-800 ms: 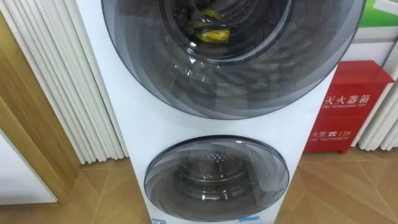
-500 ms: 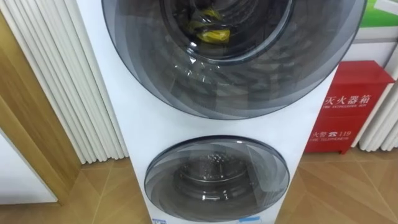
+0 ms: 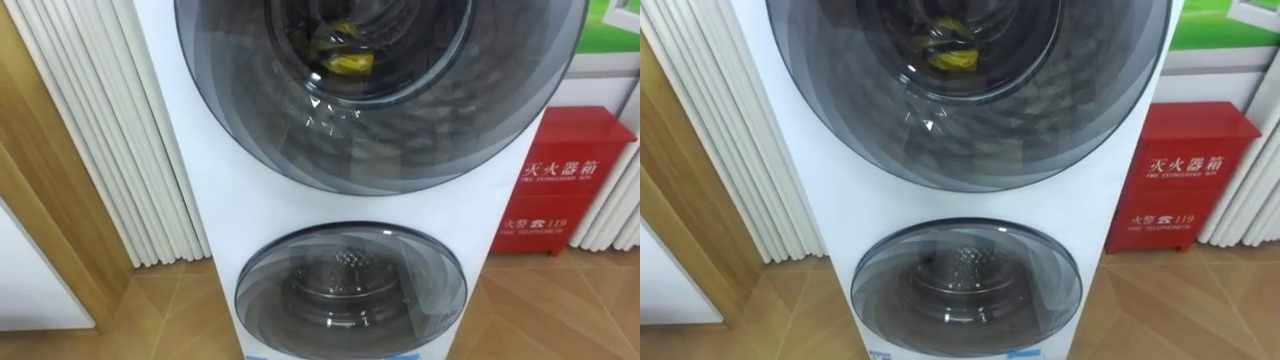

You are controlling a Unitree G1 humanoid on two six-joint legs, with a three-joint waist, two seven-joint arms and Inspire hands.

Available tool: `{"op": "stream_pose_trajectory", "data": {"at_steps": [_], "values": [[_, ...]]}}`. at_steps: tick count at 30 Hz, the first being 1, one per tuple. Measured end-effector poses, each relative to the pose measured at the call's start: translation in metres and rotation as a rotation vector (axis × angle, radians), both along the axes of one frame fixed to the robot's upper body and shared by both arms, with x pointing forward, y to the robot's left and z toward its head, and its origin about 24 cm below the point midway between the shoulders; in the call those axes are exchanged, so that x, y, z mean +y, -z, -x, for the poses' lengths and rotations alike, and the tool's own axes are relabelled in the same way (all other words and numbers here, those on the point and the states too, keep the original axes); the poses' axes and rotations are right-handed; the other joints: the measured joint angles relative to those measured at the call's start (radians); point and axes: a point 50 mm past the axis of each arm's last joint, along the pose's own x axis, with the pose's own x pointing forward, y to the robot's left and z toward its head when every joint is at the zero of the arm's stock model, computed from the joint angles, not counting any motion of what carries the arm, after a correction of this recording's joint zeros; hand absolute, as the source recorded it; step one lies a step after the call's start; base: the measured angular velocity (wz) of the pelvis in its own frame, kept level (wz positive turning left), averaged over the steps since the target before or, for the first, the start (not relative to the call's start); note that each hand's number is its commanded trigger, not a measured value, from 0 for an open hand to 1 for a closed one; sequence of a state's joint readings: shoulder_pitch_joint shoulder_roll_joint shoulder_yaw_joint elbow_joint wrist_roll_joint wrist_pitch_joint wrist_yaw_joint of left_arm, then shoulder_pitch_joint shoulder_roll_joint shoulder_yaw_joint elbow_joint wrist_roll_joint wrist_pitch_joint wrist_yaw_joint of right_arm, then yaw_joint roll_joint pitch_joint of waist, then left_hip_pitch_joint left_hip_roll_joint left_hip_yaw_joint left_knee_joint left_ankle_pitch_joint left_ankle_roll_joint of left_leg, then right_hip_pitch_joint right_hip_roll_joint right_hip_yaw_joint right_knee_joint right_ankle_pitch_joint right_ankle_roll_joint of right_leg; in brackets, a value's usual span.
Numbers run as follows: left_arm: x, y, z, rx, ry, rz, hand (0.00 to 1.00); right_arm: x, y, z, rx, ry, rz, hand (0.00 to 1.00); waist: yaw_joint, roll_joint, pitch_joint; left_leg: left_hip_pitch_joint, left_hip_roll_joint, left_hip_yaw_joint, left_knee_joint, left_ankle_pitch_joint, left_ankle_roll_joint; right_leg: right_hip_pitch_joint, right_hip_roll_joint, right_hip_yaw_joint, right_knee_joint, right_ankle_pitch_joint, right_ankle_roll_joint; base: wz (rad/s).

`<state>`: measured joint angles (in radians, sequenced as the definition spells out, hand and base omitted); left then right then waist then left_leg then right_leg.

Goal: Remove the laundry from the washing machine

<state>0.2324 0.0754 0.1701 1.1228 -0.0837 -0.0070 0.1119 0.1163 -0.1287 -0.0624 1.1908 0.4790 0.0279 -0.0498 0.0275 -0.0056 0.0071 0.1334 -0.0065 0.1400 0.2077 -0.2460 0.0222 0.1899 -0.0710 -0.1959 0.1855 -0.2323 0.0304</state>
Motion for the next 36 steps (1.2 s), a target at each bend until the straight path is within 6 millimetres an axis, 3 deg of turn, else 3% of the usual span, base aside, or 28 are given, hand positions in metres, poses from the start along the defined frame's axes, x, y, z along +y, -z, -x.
{"op": "stream_pose_trajectory", "data": {"at_steps": [1, 7, 9, 15, 21, 27, 36], "values": [[0.0, 0.0, 0.0, -0.003, -0.005, 0.005, 0.0, -0.003, -0.002, -0.006, -0.025, 0.015, 0.01, 0.0, 0.0, 0.0, -0.0001, 0.0, 0.0, 0.001, 0.0, 0.0, 0.0, 0.0, 0.0, 0.001, 0.0, 0.0, 0.0, -0.06], [0.01, -0.002, 0.003, 0.0, -0.003, 0.004, 0.0, -0.025, -0.038, -0.088, -0.332, 0.048, 0.12, 0.0, -0.005, -0.015, -0.0028, 0.003, 0.0, 0.005, -0.001, 0.0, 0.0, -0.005, 0.0, 0.005, 0.0, 0.0, 0.0, -0.01], [0.015, -0.003, 0.007, 0.019, 0.012, -0.007, 0.0, -0.033, -0.061, -0.121, -0.467, 0.066, 0.163, 0.0, -0.009, -0.022, -0.0027, -0.004, -0.001, -0.006, -0.001, 0.0, 0.0, -0.009, 0.0, 0.0, 0.0, 0.0, 0.0, 0.07], [0.024, -0.005, 0.01, 0.045, 0.037, -0.019, 0.0, -0.047, -0.122, -0.182, -0.747, 0.039, 0.26, 0.0, -0.018, -0.033, -0.0076, -0.018, -0.002, -0.018, 0.009, 0.001, 0.001, -0.021, 0.0, -0.003, -0.001, 0.0, 0.0, 0.05], [0.029, -0.006, 0.011, 0.059, 0.044, -0.017, 0.0, -0.044, -0.171, -0.216, -0.958, 0.064, 0.264, 0.0, -0.017, -0.051, -0.0065, -0.017, -0.005, -0.039, 0.001, 0.001, 0.0, -0.016, 0.002, -0.004, -0.001, 0.0, 0.0, 0.03], [0.03, -0.009, 0.006, 0.065, 0.135, -0.028, 0.0, -0.05, -0.208, -0.24, -1.078, 0.064, 0.286, 0.0, 0.006, -0.054, -0.007, -0.018, -0.006, -0.059, -0.006, 0.001, 0.0, -0.025, 0.003, 0.001, 0.0, 0.001, 0.001, 0.01], [0.033, -0.01, 0.003, 0.085, 0.197, -0.06, 0.0, -0.052, -0.23, -0.252, -1.134, 0.054, 0.309, 0.0, 0.033, -0.064, -0.0053, -0.01, -0.006, -0.121, -0.023, 0.002, 0.0, -0.018, 0.01, 0.0, 0.004, 0.001, 0.001, 0.04]]}}
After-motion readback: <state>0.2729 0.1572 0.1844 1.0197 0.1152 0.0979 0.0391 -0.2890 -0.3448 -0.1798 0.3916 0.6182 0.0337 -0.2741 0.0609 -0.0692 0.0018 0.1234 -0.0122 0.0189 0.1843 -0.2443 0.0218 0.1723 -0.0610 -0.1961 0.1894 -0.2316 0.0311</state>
